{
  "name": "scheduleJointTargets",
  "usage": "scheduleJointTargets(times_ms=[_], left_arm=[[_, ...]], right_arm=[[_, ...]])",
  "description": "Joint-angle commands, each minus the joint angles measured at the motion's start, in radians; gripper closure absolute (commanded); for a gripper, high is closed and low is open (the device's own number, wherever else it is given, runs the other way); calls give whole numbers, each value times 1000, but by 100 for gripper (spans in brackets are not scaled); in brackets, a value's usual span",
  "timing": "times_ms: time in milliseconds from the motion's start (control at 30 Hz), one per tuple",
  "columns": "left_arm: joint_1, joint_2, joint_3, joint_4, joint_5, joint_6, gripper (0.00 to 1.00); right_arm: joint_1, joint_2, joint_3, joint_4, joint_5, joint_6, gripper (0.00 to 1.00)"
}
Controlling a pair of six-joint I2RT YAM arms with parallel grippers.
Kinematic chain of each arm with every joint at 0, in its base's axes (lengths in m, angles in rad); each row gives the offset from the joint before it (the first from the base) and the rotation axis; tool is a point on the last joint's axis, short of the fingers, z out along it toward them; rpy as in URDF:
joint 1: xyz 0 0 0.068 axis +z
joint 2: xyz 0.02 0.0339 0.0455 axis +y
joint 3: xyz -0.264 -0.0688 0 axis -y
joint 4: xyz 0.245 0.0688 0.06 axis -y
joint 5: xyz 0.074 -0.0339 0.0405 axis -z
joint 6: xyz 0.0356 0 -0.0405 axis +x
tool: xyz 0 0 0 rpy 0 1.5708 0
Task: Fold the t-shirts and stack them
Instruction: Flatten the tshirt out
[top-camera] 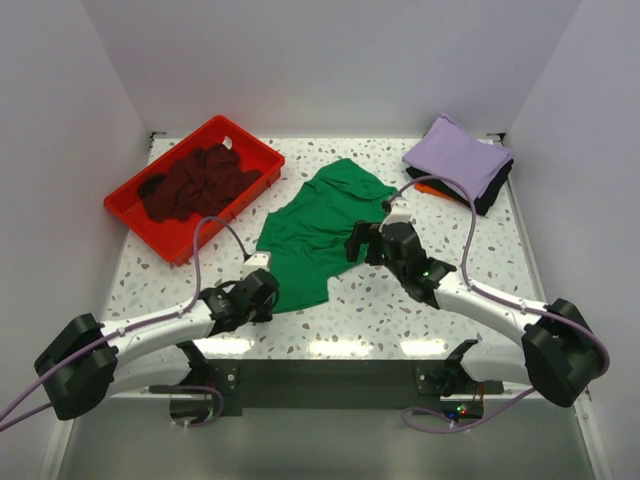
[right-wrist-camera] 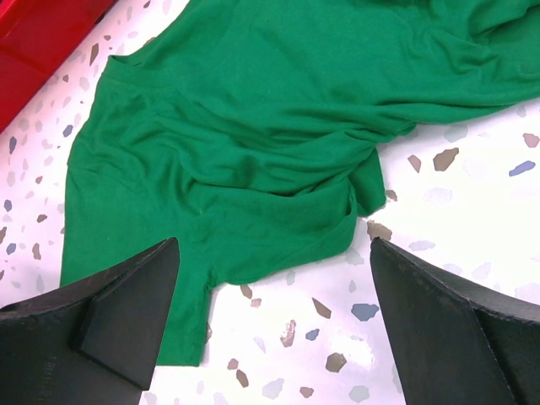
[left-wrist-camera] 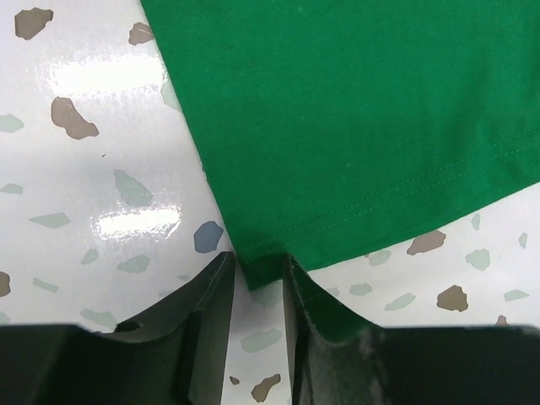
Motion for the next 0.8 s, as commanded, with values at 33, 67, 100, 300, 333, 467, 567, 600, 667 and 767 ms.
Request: scheduleJointTargets(times_ms=[33, 67, 100, 300, 333, 467, 567, 600, 667, 767], left_arm=[[-13, 20, 1, 4, -8, -33, 82], [-13, 17, -1, 7, -12, -36, 88], [-14, 16, -6, 12, -17, -40, 93], [-11, 6, 36, 55, -133, -39, 100], [-11, 6, 81, 55, -191, -34, 100], [27, -12, 218, 87, -305, 22, 100], [149, -61, 304, 169, -279, 117, 100], [171, -76, 319, 192, -270, 171, 100], [215, -116, 378, 213, -313, 210, 100], [249, -179, 436, 209, -399, 263, 100]], right_arm=[[-7, -46, -19, 9, 39, 1, 1], [-7, -49, -22, 7, 37, 1, 1], [-8, -57, -23, 4, 39, 1, 1], [-8, -66, -42, 1, 43, -2, 1], [-10, -59, -43, 2, 45, -4, 1], [-18, -26, -34, -2, 36, -2, 1], [-33, -2, -23, -1, 13, -5, 1], [-38, 3, -20, -4, 8, -7, 2], [-51, 11, -17, -10, 8, -12, 2], [-68, 18, -26, -7, -2, -7, 3]])
